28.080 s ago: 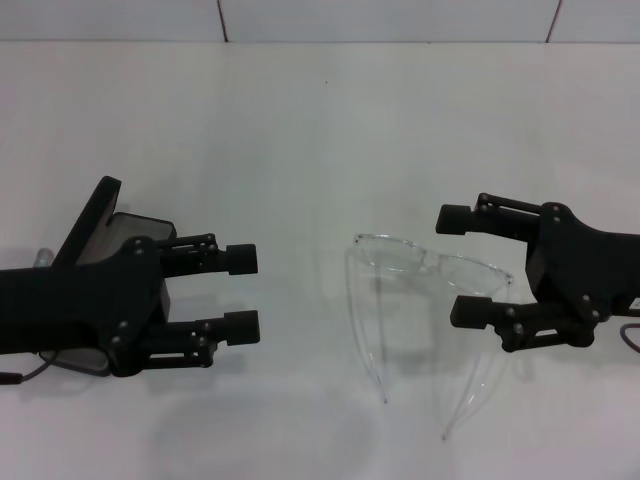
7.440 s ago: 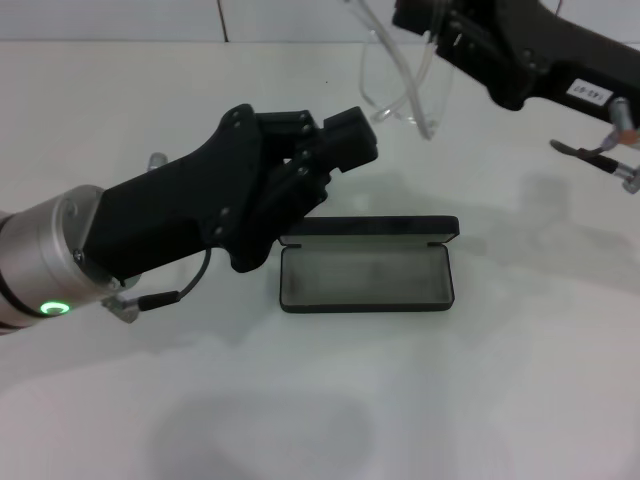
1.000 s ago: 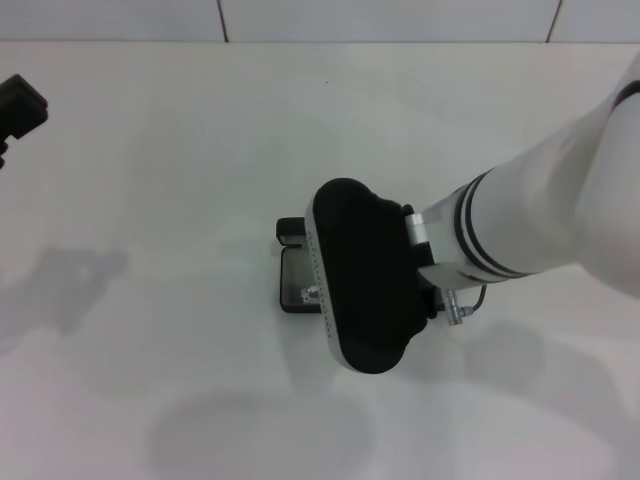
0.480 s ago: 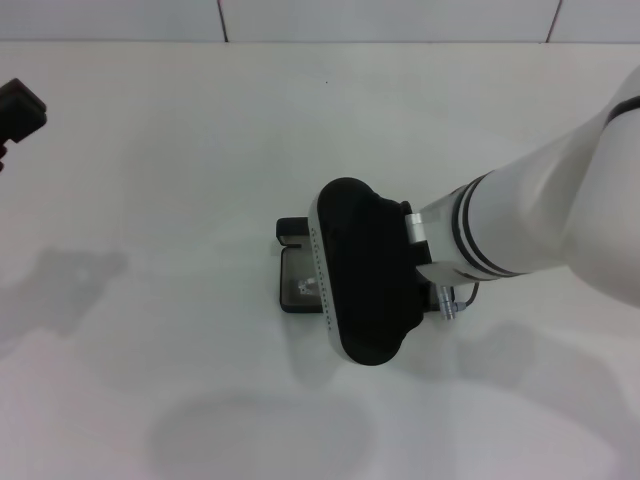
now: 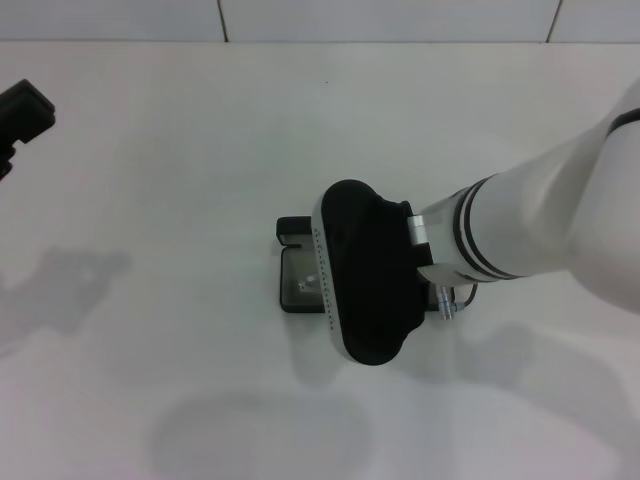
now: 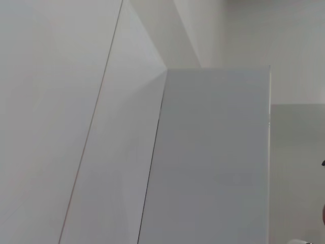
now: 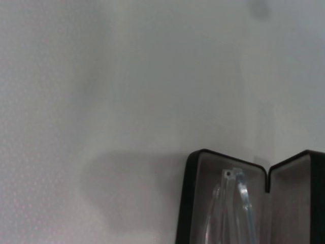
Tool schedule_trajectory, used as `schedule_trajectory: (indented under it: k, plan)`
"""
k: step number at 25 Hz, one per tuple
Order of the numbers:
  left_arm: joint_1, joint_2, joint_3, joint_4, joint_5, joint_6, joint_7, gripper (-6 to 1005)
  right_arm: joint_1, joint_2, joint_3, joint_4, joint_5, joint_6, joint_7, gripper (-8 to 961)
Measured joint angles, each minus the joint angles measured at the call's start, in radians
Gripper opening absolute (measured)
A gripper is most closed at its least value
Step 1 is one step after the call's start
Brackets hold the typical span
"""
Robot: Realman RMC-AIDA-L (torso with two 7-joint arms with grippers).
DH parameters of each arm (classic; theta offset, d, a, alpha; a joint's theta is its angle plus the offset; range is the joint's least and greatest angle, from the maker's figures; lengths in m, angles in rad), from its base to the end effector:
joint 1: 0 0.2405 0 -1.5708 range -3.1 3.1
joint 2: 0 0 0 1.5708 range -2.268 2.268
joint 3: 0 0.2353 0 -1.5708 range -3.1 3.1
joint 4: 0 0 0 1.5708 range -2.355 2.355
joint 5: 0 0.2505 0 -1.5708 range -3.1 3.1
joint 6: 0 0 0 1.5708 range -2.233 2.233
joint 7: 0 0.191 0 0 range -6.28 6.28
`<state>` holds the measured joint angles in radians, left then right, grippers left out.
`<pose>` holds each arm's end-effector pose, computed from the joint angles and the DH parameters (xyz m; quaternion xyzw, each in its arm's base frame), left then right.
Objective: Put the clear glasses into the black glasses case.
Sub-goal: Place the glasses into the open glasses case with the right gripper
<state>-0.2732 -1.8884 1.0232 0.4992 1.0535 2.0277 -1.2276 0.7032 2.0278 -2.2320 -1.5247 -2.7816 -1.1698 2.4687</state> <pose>-0.2411 0.2847 0.0894 -0.8168 -0.1064 -0.5510 0.1337 0.0646 0.3330 -0.1611 -0.9296 -0.2025 -0.2504 0.1791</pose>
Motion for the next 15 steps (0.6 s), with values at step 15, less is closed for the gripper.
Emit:
schedule_trajectory:
  k: [15]
  plan:
    - [0.005,-0.003,-0.002,-0.001,-0.002,0.000,0.003,58,-0.010,0.000,-0.001,0.011,-0.026,0.032,0.002,268]
